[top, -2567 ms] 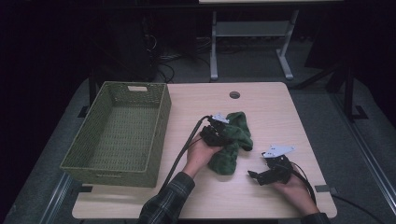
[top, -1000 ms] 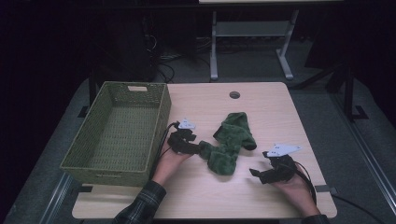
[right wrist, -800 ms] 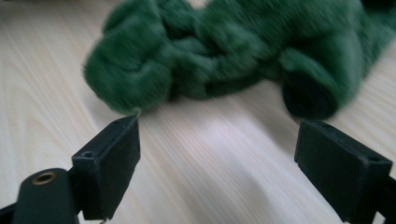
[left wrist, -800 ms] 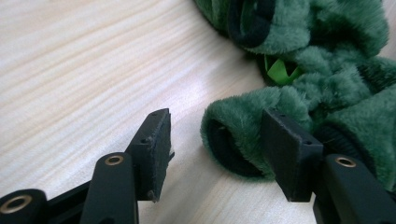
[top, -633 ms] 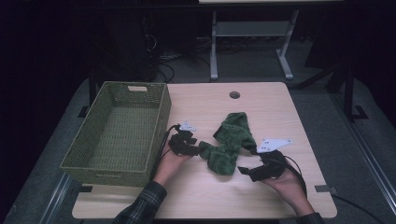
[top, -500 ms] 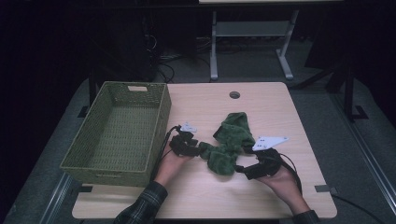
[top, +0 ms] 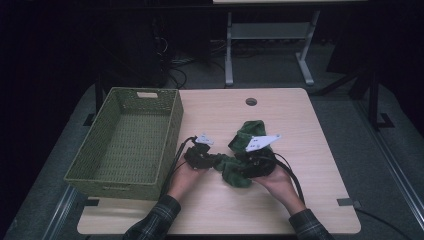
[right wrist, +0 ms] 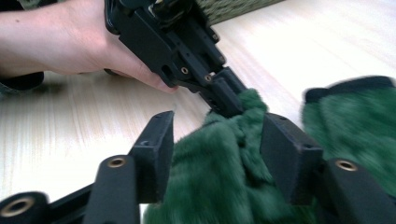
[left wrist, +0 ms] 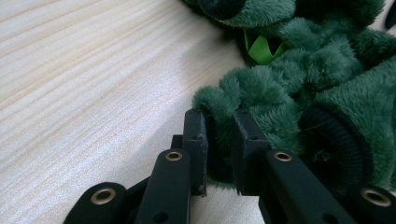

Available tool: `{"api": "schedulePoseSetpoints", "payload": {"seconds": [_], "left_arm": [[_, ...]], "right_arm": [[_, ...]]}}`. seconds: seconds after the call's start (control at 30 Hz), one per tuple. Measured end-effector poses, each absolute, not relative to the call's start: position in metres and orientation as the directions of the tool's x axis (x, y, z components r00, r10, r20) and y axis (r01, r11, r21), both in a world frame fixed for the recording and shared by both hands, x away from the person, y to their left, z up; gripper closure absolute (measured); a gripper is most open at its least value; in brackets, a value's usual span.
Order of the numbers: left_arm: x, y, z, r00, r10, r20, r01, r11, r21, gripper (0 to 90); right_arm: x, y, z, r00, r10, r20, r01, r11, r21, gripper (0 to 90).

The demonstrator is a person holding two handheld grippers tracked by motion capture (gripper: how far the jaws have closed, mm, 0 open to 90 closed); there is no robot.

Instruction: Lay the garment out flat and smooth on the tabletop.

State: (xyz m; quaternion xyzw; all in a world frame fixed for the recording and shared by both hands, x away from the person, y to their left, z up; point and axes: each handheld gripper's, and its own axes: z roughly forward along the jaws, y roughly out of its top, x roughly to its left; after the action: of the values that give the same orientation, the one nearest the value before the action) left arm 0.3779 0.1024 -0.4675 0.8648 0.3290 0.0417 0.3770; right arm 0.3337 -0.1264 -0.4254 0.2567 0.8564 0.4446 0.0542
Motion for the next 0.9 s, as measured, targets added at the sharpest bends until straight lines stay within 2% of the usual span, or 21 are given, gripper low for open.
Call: {"api": "schedulePoseSetpoints", "payload": {"seconds": [0.23,0.33,0.4,0.43,0.9], "left_arm": [[0.377,0.102,-0.467,0.781,0.603,-0.163,0.534,-0.508,0.676,77.9],[0.376,0.101,-0.467,0.775,0.608,-0.17,0.539,-0.497,0.68,78.1],[0.376,0.1,-0.467,0.776,0.609,-0.163,0.537,-0.501,0.679,78.1],[0.376,0.101,-0.467,0.776,0.609,-0.166,0.539,-0.501,0.677,78.1],[0.377,0.102,-0.466,0.776,0.609,-0.167,0.543,-0.509,0.668,78.6]], "right_arm": [[0.344,-0.107,-0.431,-0.873,0.478,0.103,0.377,0.524,0.764,59.0],[0.346,-0.103,-0.438,-0.873,0.476,0.107,0.391,0.554,0.735,71.7],[0.346,-0.104,-0.438,-0.879,0.468,0.092,0.379,0.568,0.731,84.0],[0.346,-0.105,-0.438,-0.881,0.464,0.087,0.372,0.569,0.734,86.6],[0.33,-0.148,-0.414,-0.871,0.48,0.105,0.368,0.495,0.787,88.7]]}}
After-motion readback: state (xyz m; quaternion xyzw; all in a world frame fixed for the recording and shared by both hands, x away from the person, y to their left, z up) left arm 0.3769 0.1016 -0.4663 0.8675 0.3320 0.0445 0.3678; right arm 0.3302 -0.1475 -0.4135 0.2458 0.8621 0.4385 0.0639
